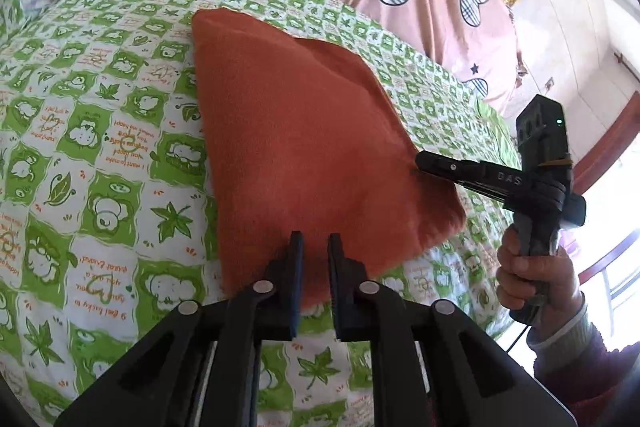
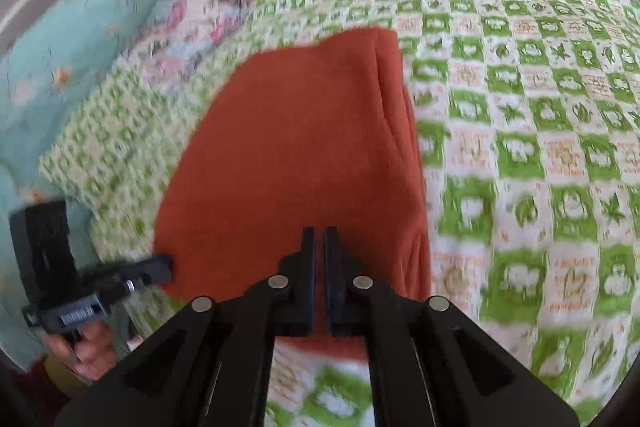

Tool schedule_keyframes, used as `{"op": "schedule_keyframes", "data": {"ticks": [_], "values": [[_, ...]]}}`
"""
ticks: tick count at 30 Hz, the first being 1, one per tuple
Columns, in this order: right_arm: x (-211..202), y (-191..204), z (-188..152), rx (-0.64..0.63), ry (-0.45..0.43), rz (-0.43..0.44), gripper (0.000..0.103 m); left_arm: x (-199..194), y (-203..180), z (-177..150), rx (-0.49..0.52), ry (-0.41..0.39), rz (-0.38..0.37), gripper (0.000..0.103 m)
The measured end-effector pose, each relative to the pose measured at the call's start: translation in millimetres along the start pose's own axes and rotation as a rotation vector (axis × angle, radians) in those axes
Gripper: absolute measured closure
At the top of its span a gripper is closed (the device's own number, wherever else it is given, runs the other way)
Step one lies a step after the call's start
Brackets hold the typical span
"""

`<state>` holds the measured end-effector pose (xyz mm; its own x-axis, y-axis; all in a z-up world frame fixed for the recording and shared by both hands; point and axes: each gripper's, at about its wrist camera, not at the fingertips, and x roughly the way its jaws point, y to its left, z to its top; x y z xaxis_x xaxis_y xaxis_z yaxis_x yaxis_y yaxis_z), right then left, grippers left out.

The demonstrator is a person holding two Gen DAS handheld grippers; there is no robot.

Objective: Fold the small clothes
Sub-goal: 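Lift both open grippers away from the folded orange sweater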

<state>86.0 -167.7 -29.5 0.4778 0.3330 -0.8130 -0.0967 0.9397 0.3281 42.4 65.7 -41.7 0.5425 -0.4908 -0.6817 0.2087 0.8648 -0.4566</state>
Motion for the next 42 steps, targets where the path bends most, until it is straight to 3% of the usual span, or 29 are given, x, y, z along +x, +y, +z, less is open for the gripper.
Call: {"op": "schedule_keyframes", "data": {"ticks": [2, 6, 20, 25, 26, 27, 29, 30, 33, 36, 42], "values": [[11.6, -8.3, -19.8, -0.018, 0.03, -0.056, 0.099, 3.9, 1.5, -6.9, 0.008, 0.017, 0.029, 0.089], [5.3, -17.4, -27.6, 0.024, -0.034, -0.02, 0.1, 13.0, 6.7, -16.1, -0.01, 0.027, 0.047, 0.09], [-20.5, -17.1, -45.3, 0.051, -0.049, -0.058, 0.098, 3.5, -4.0, -25.5, -0.01, -0.002, 0.134, 0.089], [-36.6, -10.3, -53.1, 0.059, -0.051, -0.05, 0.093, -8.9, -12.3, -29.5, -0.004, 0.002, 0.164, 0.078], [-39.0, -8.4, -54.1, 0.054, -0.051, -0.051, 0.084, -11.5, -13.5, -30.5, -0.004, 0.002, 0.17, 0.072], [-41.5, -5.8, -55.6, 0.047, -0.053, -0.051, 0.067, -14.6, -14.8, -31.6, -0.003, 0.001, 0.177, 0.065], [-46.8, 1.6, -59.9, 0.034, -0.065, -0.045, 0.047, -20.5, -17.3, -33.3, 0.005, -0.001, 0.198, 0.051], [-49.5, 5.0, -62.3, 0.027, -0.073, -0.042, 0.047, -23.6, -18.5, -34.8, 0.009, -0.005, 0.214, 0.042], [-54.3, 12.2, -69.0, 0.01, -0.072, -0.041, 0.047, -30.9, -19.7, -38.5, 0.019, -0.016, 0.257, 0.029], [-57.1, 13.5, -75.1, 0.005, -0.063, -0.046, 0.047, -36.0, -17.6, -42.9, 0.009, -0.014, 0.275, 0.022], [-58.3, 11.5, -85.2, 0.011, -0.036, -0.057, 0.045, -42.4, -13.2, -53.1, 0.009, -0.002, 0.325, 0.021]]}}
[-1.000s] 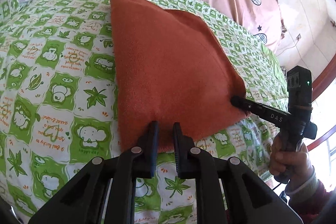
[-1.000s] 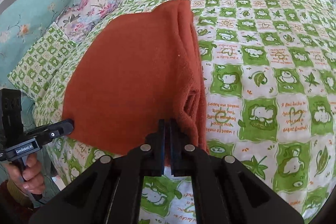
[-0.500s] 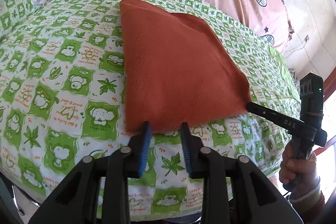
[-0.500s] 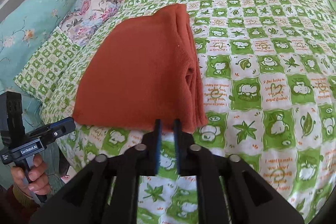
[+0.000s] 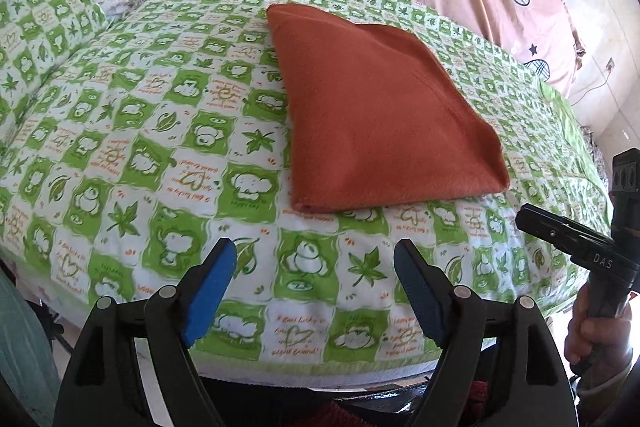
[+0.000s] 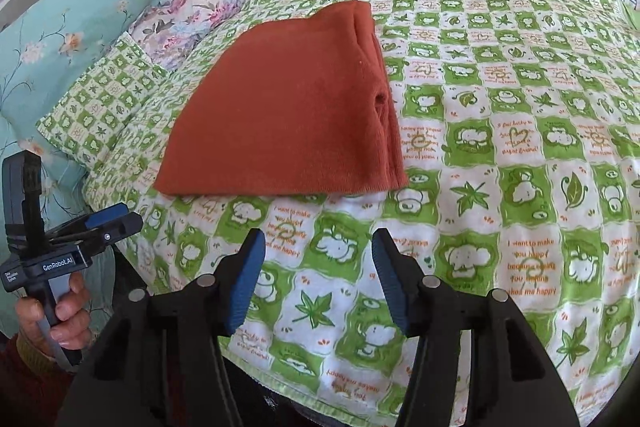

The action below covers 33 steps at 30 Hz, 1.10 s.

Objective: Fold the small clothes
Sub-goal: 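Lift both open grippers away from the folded orange sweater, then move both open grippers back toward the edge of the folded sweater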

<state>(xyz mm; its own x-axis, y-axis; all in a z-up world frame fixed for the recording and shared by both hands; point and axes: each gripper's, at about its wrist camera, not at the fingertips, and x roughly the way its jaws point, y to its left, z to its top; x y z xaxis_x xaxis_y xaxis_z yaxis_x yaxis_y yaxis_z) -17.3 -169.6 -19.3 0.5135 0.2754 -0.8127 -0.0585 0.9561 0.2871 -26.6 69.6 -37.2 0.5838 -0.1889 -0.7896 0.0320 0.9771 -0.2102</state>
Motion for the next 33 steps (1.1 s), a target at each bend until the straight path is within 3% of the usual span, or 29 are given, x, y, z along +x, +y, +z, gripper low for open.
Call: {"op": "schedule_keyframes", "data": {"ticks": [7, 14, 17, 20, 27, 33], "values": [[-7.3, 9.3, -0.2, -0.041, 0.011, -0.008, 0.036, -7.2, -5.7, -2.6, 0.053, -0.007, 0.065, 0.019], [-24.6, 15.1, 11.5, -0.076, -0.045, -0.021, 0.021, -21.5, -13.6, 7.9, 0.072, -0.038, 0.053, 0.017], [-19.6, 12.2, 14.9, -0.069, -0.04, -0.028, 0.02, -23.0, -16.4, 16.5, 0.075, -0.048, 0.041, 0.013], [-12.5, 9.2, 15.5, -0.064, -0.023, -0.037, 0.02, -18.2, -18.6, 23.3, 0.085, -0.054, 0.074, 0.012], [2.1, 6.9, 12.9, -0.052, 0.013, -0.025, 0.018, 4.1, -10.9, 22.4, 0.07, 0.013, 0.132, 0.012], [4.8, 12.3, 23.2, -0.079, 0.018, -0.014, 0.014, 5.9, -14.6, 23.1, 0.094, 0.016, 0.167, 0.012]]}}
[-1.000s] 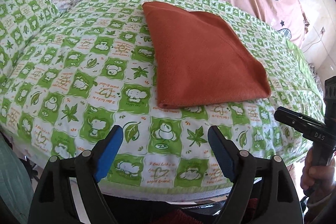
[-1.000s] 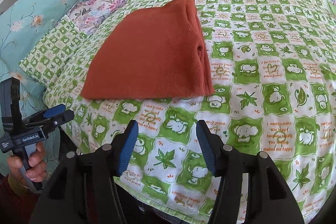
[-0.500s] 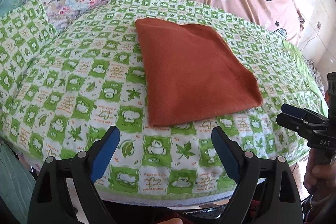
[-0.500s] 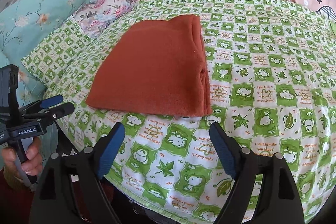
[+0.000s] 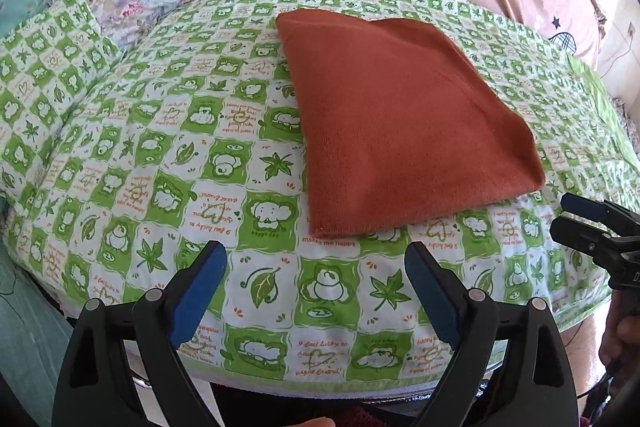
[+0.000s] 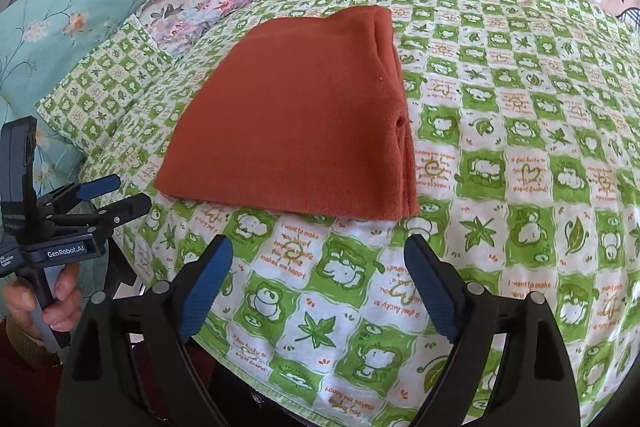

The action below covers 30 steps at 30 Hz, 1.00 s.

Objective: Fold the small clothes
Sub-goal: 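Move both open grippers back toward the edge of the folded sweater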

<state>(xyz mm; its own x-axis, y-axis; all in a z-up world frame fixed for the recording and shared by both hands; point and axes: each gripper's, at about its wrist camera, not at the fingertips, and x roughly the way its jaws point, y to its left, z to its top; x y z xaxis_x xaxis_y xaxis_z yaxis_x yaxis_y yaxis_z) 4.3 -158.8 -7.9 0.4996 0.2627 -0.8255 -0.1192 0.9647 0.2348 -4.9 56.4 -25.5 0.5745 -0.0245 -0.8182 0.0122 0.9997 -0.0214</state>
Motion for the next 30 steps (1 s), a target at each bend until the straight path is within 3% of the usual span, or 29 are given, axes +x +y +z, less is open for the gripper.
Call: {"op": "schedule_keyframes", "data": {"ticks": [6, 15, 25, 30], "values": [[-5.6, 4.7, 15.0, -0.025, -0.027, -0.011, 0.011, -5.7, -8.7, 15.8, 0.044, -0.033, 0.038, 0.011], [-1.7, 3.8, 33.4, -0.033, -0.036, -0.005, 0.01, -11.2, -16.6, 40.6, 0.066, -0.088, 0.034, 0.005], [5.9, 4.1, 52.9, -0.031, -0.055, 0.021, 0.01, -0.1, -19.8, 53.7, 0.068, -0.074, 0.058, 0.003], [11.6, -10.6, 83.5, 0.01, -0.105, 0.066, 0.01, 3.3, -10.3, 60.5, 0.027, -0.075, 0.03, 0.003]]}}
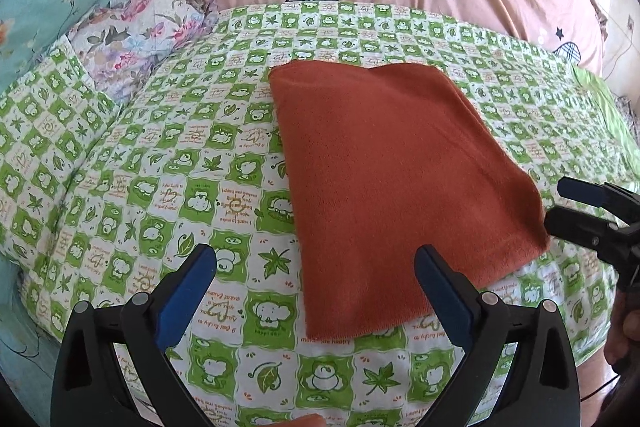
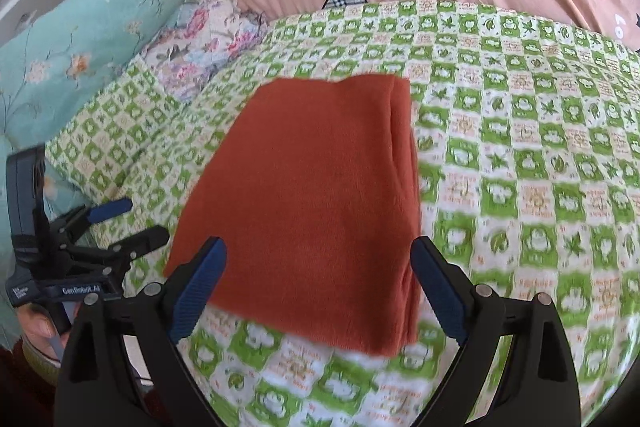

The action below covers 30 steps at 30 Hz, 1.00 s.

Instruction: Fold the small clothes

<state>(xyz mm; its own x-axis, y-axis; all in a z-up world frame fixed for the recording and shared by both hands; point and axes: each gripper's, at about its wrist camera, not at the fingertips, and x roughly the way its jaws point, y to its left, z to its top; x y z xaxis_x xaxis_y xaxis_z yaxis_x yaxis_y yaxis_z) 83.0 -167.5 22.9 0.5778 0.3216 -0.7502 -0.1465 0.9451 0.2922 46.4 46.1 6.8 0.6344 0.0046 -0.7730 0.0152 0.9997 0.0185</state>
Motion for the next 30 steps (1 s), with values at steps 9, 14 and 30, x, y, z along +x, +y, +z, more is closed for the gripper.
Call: {"op": "schedule_keyframes", "data": {"ticks": [9, 14, 30], "values": [[58.3, -46.4, 75.3, 0.098, 0.003, 0.013, 0.029, 38.2, 40.4, 49.9, -0.133, -0.003, -0.107, 0.003], [103.5, -69.7, 101.6, 0.146, 0.052, 0.018, 0.032, 93.5, 66.8, 80.5, -0.245, 0.08, -0.256, 0.003], [133.4, -96.9, 93.3, 0.205, 0.049, 0.012, 0.089, 155.6, 50.1, 117.4, -0.194, 0.072, -0.224, 0.04]]}}
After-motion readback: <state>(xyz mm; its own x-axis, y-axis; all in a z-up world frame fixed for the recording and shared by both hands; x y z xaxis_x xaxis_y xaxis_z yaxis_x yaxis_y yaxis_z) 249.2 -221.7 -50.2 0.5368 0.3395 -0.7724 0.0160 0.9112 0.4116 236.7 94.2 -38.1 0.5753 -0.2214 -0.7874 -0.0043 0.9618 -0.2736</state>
